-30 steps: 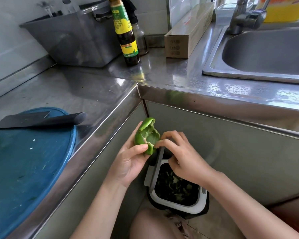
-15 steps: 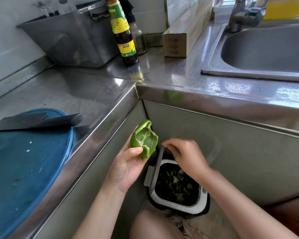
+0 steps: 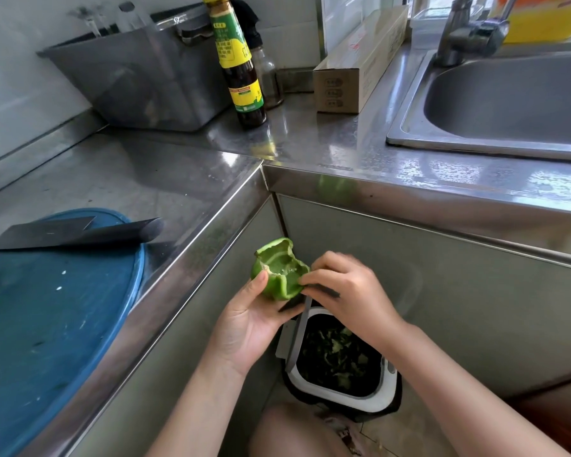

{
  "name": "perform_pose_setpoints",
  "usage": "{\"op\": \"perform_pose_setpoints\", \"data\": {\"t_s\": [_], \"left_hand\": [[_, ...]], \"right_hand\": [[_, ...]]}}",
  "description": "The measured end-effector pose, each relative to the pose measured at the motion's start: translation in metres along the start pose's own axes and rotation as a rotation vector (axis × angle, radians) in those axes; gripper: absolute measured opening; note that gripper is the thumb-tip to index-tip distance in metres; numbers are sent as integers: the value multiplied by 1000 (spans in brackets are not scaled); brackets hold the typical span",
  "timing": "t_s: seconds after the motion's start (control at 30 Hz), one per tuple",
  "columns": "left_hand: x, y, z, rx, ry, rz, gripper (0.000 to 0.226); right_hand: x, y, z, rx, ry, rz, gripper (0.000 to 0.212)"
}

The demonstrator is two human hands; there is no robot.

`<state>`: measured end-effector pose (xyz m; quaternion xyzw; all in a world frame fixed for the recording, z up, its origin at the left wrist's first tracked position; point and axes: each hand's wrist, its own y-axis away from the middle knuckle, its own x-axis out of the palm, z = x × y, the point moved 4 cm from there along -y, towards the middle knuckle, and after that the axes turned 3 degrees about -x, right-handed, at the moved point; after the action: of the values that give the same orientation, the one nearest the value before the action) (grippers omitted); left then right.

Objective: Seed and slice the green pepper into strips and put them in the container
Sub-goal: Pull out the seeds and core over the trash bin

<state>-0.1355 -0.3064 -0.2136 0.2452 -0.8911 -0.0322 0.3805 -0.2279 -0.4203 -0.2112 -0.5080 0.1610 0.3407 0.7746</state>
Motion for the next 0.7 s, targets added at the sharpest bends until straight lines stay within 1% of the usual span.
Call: {"op": "perform_pose_setpoints", "data": {"t_s": [0.07, 0.13, 0.23, 0.3, 0.33, 0.37, 0.4, 0.43, 0.47, 0.57, 0.7], "left_hand": [[-1, 0, -1, -3, 18, -26, 61], [-2, 0, -2, -8, 28, -39, 62], [-7, 1, -2, -15, -9, -77, 66], [-13, 2, -4, -6, 18, -113, 67], [-14, 3, -4, 2, 38, -114, 67], [-15, 4, -4, 9, 47, -103, 66], [-15, 5, -4, 13, 44, -86, 65], [-15, 7, -4, 13, 34, -68, 65], [-15, 8, -2, 10, 23, -52, 66], [-14, 9, 2, -9, -9, 7, 76], [-12, 8, 5, -20, -28, 72, 87]], "right_hand": [[-1, 0, 2, -26, -3, -30, 19], [-4, 1, 3, -12, -14, -32, 21], [-8, 4, 0, 86, -33, 14, 25], [-7, 6, -7, 155, 17, 53, 30], [-5, 7, -12, 182, 57, 60, 25], [-3, 9, -16, 212, 79, 66, 12], [-2, 11, -19, 253, 78, 65, 6], [0, 12, -21, 303, 55, 66, 17], [2, 13, -23, 337, 16, 69, 22], [-1, 10, -20, 429, -56, 36, 16], [4, 0, -9, 540, -203, 159, 40]]}}
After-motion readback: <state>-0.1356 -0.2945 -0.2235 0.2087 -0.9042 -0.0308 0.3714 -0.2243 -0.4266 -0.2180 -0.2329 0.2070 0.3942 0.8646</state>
